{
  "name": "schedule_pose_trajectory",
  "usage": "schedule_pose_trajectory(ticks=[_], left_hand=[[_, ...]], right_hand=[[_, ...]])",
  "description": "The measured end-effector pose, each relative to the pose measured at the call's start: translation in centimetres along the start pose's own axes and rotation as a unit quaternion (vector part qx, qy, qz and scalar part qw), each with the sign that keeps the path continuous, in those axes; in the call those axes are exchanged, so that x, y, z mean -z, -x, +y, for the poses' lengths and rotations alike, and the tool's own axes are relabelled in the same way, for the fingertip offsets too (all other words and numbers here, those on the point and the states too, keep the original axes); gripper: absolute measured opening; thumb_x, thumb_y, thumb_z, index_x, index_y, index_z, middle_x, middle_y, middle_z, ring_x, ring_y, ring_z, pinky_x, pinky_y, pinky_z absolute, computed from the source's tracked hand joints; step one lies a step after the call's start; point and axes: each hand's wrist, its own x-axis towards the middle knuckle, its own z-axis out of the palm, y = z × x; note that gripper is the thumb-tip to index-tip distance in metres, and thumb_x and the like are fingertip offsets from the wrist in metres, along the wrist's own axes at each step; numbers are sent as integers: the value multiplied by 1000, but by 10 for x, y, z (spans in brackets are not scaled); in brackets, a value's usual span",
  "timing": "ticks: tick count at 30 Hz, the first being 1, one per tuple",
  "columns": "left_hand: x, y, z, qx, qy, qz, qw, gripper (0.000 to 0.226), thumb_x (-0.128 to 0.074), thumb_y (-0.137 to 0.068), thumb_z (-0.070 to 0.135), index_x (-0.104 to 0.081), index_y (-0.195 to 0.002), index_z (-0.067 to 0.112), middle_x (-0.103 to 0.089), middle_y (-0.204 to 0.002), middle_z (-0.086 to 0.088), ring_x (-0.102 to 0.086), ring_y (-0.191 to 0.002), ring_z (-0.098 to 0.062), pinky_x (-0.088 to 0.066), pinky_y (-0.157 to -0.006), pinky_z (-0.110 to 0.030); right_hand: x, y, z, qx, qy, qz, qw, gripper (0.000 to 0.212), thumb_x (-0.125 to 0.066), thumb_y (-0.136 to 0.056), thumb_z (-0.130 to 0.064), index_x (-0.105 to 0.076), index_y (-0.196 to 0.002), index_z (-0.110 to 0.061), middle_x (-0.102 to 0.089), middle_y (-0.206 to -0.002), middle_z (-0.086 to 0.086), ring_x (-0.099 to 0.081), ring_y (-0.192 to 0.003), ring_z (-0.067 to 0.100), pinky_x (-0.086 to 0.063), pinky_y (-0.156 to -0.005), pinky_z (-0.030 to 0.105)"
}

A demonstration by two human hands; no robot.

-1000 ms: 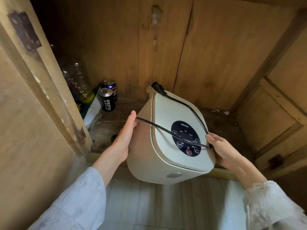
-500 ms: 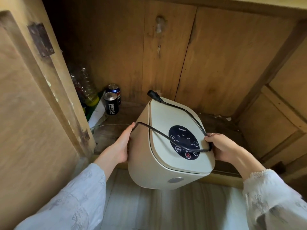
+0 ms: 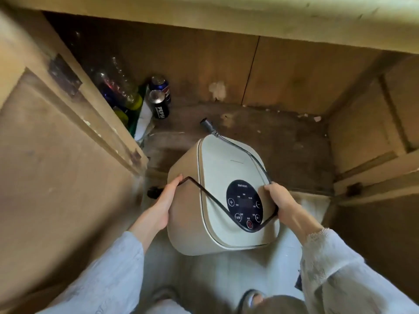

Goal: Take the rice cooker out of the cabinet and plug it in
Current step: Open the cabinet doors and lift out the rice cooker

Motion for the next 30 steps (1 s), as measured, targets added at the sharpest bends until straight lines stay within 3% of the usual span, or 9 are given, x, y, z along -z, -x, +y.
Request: schedule_pose_trajectory(ticks=[3, 7, 11, 14, 16, 18, 20, 21, 30], left_hand=[[14, 40, -5, 25, -9, 7, 1000, 57, -56, -79, 58, -54, -123, 21, -65, -113, -9, -58, -104, -27, -44, -88, -39], [29, 109, -6, 45, -17, 36, 998, 58, -57, -78, 57, -56, -123, 21, -65, -110, -7, -58, -103, -25, -43, -90, -38], [42, 184, -8, 66, 1, 57, 996, 56, -59, -77, 55, -59, -120, 19, -68, -108, -6, -61, -97, -22, -43, -85, -35], [49, 240, -1, 75, 14, 53, 996, 53, -61, -76, 53, -61, -118, 21, -69, -107, -4, -62, -96, -20, -45, -72, -32], [51, 281, 9, 76, 18, 53, 996, 52, -62, -75, 52, -62, -117, 21, -70, -106, -4, -63, -97, -21, -45, -70, -31], [53, 320, 23, 85, 14, 59, 995, 48, -63, -74, 52, -65, -110, 21, -72, -98, -2, -63, -94, -20, -45, -68, -31], [53, 347, 33, 81, 15, 54, 995, 42, -64, -74, 52, -68, -103, 22, -75, -87, 1, -64, -89, -18, -45, -64, -30], [52, 360, 39, 77, 16, 50, 996, 39, -64, -73, 52, -68, -100, 23, -75, -82, 3, -65, -87, -17, -44, -63, -29], [39, 457, 92, 9, -6, 31, 999, 24, -65, -74, 51, -62, -81, 28, -74, -63, 6, -61, -79, -15, -42, -57, -28]], right_hand=[[0, 41, 9, -20, -15, -17, 1000, 22, -37, -93, -5, -55, -96, -15, -58, -86, 6, -53, -70, 20, -42, -57, 27], [12, 113, 12, -48, -21, -28, 998, 28, -35, -91, -1, -52, -78, -18, -57, -78, 4, -51, -66, 16, -42, -60, 27], [26, 183, 12, -72, -28, -31, 997, 24, -35, -95, -3, -54, -90, -19, -59, -88, 2, -55, -83, 19, -44, -74, 27], [37, 236, 1, -83, -28, -27, 996, 27, -34, -96, -4, -53, -83, -18, -56, -79, -2, -51, -72, 11, -41, -64, 21], [52, 277, -12, -86, -28, -29, 996, 25, -33, -97, -4, -55, -95, -15, -57, -79, -3, -52, -70, 8, -42, -61, 20], [67, 317, -28, -83, -22, -47, 995, 28, -32, -98, -8, -53, -117, -13, -65, -97, 1, -60, -87, 16, -50, -76, 28], [78, 345, -39, -73, -5, -47, 996, 37, -33, -100, -13, -46, -134, -11, -60, -125, 9, -56, -116, 26, -45, -101, 40], [84, 359, -47, -66, 6, -45, 997, 40, -33, -100, -15, -42, -139, -11, -55, -133, 10, -52, -122, 27, -40, -107, 42], [139, 447, -99, 12, 23, -42, 999, 42, -35, -101, -25, -41, -140, -13, -52, -138, 11, -50, -123, 29, -38, -109, 43]])
